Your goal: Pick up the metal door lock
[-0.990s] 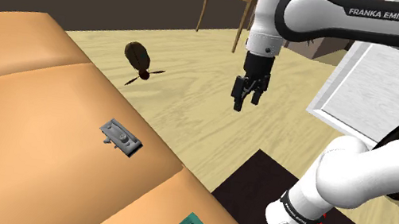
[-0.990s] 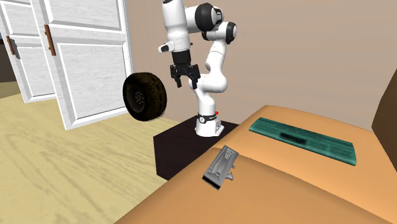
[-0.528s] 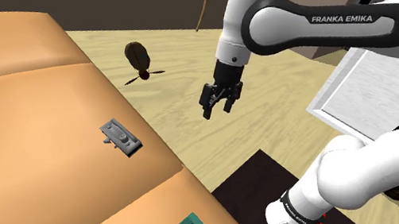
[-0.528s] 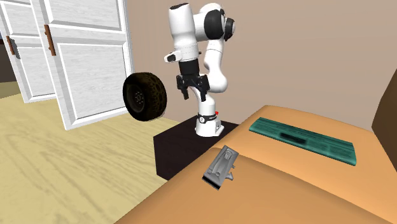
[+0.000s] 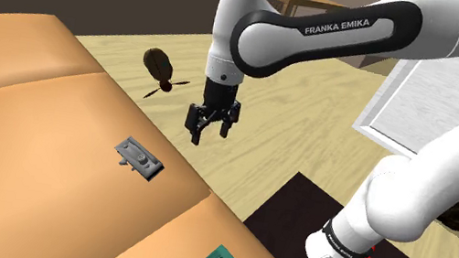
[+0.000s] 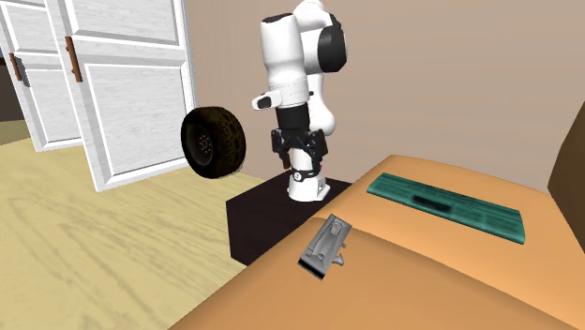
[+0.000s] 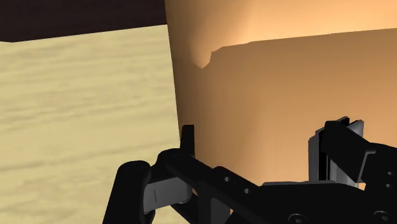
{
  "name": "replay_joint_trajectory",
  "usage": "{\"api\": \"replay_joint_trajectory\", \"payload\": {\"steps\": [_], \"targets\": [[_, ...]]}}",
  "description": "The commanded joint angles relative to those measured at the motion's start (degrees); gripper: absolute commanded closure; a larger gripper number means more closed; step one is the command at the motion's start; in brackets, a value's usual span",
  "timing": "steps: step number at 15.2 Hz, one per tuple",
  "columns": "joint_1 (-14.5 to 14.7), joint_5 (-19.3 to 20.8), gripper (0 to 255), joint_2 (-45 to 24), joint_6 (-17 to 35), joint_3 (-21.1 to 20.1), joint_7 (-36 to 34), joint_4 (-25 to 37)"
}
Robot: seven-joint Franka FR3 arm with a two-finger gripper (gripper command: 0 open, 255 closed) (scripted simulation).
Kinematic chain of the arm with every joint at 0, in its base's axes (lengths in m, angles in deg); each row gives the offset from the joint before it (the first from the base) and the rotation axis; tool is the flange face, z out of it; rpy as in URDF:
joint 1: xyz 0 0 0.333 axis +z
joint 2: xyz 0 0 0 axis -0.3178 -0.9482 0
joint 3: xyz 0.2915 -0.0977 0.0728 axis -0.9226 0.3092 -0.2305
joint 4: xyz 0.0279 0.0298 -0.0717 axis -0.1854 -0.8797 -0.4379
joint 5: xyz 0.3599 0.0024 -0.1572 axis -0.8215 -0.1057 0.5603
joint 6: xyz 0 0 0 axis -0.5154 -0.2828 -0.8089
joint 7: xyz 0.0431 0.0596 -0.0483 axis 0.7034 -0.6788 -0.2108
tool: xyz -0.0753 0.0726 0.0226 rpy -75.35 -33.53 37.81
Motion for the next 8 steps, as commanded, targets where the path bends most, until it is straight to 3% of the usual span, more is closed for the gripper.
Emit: {"api": "replay_joint_trajectory", "payload": {"steps": [1, 8], "targets": [[0.4, 0.3, 0, -3.7, 2.1, -1.2, -1.9, 2.5], [2.6, 4.1, 0, -17.7, 7.7, -4.4, -9.0, 13.6]]}}
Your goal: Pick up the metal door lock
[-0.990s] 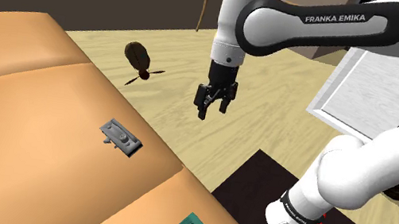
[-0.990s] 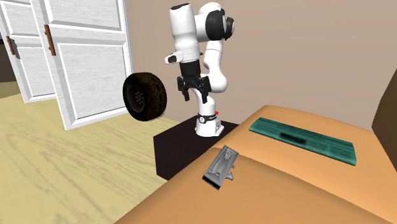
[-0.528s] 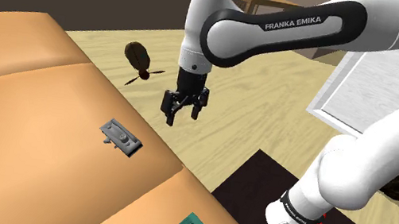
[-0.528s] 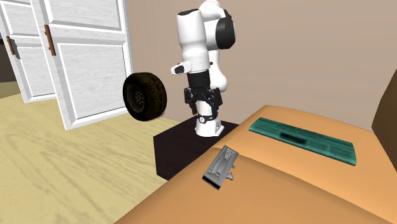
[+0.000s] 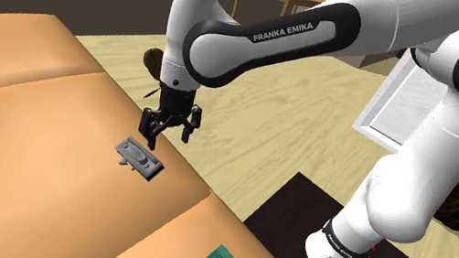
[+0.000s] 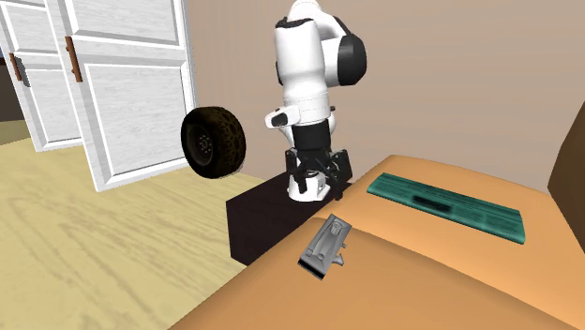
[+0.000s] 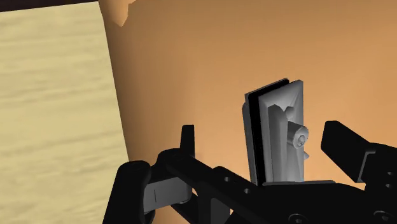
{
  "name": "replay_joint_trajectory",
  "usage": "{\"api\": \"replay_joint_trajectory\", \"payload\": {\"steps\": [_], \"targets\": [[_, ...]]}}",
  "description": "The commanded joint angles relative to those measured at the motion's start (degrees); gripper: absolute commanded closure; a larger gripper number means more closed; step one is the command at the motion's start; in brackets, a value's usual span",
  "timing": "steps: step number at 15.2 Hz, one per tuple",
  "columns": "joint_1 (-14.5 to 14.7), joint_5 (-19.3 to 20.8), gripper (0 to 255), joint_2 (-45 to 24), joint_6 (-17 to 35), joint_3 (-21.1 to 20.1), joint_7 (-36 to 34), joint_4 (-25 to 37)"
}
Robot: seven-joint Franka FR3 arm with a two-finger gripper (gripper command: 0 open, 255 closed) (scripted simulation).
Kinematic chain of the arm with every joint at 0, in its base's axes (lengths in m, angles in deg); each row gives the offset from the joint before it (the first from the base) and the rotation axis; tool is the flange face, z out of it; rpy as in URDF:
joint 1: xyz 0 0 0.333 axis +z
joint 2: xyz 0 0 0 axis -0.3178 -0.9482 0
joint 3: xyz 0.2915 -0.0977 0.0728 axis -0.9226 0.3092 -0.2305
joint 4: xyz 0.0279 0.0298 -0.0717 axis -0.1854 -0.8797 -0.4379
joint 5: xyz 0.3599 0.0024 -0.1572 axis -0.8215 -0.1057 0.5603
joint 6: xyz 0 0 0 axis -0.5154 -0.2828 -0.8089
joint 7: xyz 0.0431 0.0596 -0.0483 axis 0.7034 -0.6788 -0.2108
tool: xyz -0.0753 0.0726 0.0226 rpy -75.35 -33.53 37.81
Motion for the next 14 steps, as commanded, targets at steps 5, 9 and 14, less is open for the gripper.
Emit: {"api": "replay_joint_trajectory", "payload": {"steps": [5, 9, 14], "targets": [[2.1, 3.5, 0, -9.6, 3.3, -0.8, -4.3, 7.7], [2.3, 3.9, 0, -10.9, 6.1, -0.7, -4.2, 6.2], [2.5, 4.2, 255, -11.9, 7.8, -0.6, -4.2, 5.4]]}}
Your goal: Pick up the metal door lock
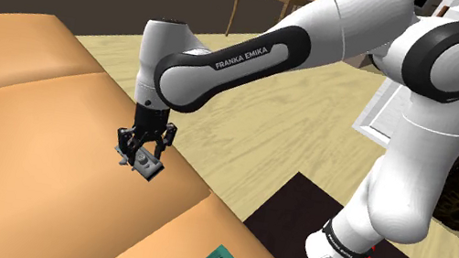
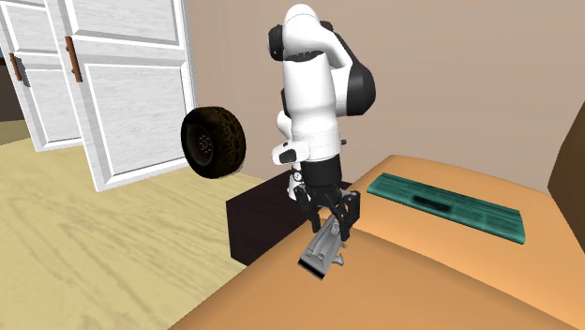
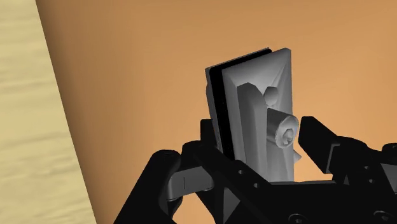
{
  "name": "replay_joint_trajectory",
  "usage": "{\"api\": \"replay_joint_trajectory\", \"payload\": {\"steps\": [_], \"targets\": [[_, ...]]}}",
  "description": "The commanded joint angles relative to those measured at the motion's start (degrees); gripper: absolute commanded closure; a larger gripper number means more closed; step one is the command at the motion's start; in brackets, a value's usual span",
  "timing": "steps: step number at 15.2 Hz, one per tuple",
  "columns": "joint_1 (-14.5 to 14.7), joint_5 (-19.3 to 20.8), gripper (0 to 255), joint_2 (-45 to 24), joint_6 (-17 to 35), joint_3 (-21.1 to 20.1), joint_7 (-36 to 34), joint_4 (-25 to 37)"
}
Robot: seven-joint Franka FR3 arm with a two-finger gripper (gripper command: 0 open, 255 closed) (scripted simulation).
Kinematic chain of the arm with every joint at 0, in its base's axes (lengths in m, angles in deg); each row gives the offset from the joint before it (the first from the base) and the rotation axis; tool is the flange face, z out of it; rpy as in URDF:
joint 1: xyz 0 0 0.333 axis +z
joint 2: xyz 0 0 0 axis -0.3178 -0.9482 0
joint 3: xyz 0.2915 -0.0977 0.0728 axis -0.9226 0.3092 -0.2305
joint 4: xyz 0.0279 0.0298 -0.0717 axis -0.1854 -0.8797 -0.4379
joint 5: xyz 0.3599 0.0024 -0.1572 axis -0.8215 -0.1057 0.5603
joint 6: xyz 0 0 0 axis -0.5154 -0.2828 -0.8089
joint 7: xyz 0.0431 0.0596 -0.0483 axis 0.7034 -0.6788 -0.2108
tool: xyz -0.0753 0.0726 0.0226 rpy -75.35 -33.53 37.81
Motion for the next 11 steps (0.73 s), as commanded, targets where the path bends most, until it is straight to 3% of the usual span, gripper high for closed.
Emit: {"api": "replay_joint_trajectory", "payload": {"steps": [1, 11], "targets": [[0.0, 0.0, 255, -0.1, 0.2, 0.0, 0.0, -0.1], [-0.1, -0.2, 255, 0.7, -1.2, -0.1, -0.1, 0.5]]}}
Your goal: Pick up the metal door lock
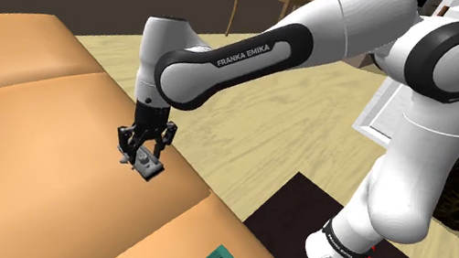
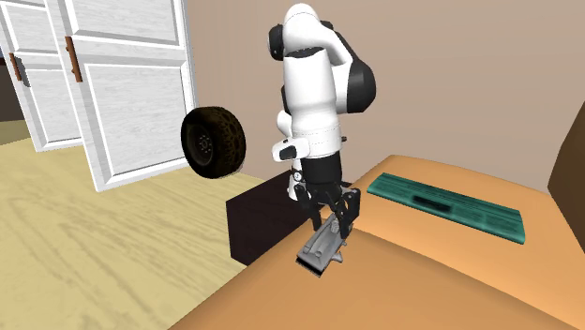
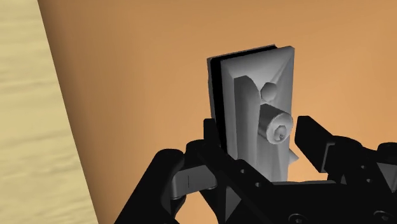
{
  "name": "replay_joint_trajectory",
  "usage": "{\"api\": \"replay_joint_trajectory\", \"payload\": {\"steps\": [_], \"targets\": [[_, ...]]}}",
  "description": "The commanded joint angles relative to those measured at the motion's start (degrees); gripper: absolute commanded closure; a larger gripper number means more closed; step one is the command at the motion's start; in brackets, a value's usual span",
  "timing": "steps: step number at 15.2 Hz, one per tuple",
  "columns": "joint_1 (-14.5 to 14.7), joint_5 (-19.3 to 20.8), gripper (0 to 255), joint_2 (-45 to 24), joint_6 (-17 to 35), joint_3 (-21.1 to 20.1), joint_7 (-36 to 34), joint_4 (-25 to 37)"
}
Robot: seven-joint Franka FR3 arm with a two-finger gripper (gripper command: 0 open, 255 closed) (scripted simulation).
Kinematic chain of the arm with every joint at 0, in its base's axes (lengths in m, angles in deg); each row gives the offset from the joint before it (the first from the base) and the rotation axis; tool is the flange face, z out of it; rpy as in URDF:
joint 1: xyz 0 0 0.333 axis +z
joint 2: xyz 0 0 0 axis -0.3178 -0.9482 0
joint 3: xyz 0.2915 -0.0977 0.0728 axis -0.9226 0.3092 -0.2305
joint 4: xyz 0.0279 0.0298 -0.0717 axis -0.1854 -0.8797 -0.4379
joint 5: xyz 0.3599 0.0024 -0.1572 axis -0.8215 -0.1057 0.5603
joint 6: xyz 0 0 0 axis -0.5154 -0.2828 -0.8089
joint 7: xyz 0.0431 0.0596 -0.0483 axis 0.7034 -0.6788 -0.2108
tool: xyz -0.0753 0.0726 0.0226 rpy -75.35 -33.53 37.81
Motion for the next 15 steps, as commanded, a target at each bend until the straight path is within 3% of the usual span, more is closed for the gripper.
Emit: {"api": "replay_joint_trajectory", "payload": {"steps": [1, 15], "targets": [[-0.1, -0.1, 255, 0.5, -1.3, -0.1, -0.1, 0.7], [-0.5, -1.0, 255, 4.0, -9.9, -0.2, -0.5, 5.9]]}}
